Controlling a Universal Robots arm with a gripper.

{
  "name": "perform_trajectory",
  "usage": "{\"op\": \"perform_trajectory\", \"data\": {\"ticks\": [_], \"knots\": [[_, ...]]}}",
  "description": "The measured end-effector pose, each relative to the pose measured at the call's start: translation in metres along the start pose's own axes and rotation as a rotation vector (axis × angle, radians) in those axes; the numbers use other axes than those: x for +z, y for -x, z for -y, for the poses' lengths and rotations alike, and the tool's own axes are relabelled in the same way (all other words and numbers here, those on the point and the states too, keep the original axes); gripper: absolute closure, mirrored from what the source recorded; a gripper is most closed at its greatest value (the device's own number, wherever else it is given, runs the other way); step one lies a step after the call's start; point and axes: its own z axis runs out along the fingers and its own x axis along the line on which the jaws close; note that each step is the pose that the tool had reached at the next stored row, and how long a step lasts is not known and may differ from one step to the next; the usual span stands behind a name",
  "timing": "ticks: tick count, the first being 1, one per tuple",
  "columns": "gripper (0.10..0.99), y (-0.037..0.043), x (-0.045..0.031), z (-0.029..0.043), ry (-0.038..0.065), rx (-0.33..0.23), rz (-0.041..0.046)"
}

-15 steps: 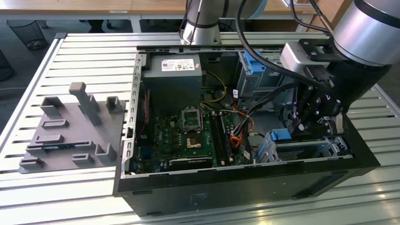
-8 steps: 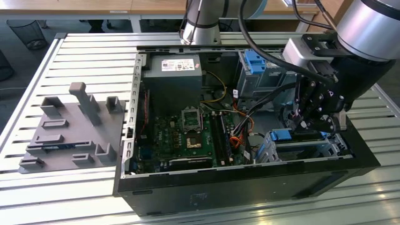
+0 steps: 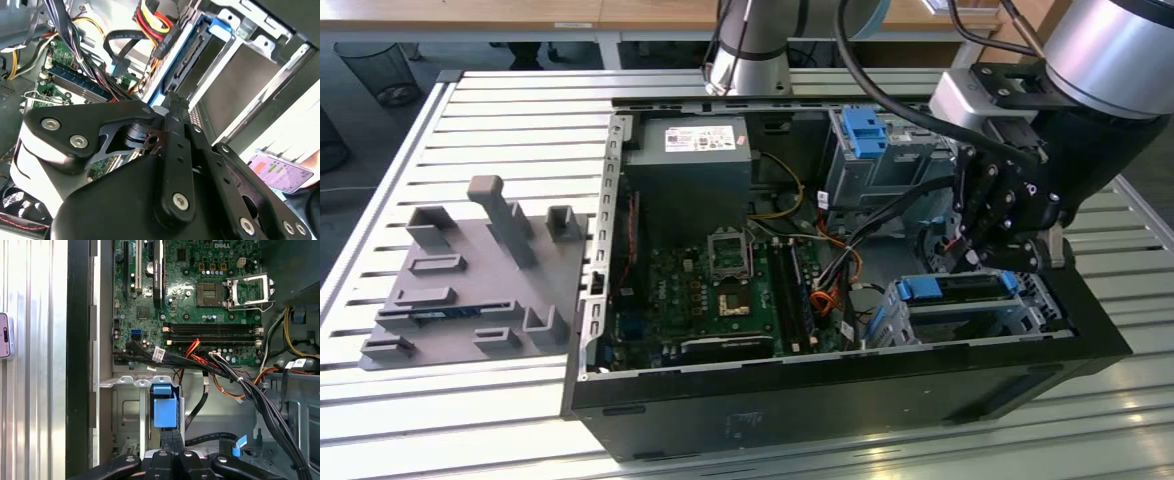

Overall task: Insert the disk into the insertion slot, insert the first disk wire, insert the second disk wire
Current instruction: 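Insert the first disk wire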

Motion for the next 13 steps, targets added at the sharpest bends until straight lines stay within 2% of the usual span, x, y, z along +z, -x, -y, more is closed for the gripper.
{"op": "perform_trajectory", "data": {"ticks": [3, 9, 13], "knots": [[0.98, 0.0013, -0.0002, 0.0037, 0.0, 0.0, -0.0001], [0.98, 0.0036, -0.0065, 0.0036, 0.0, 0.0, 0.0], [0.98, 0.005, -0.008, 0.0036, 0.0, 0.0, 0.0029]]}}
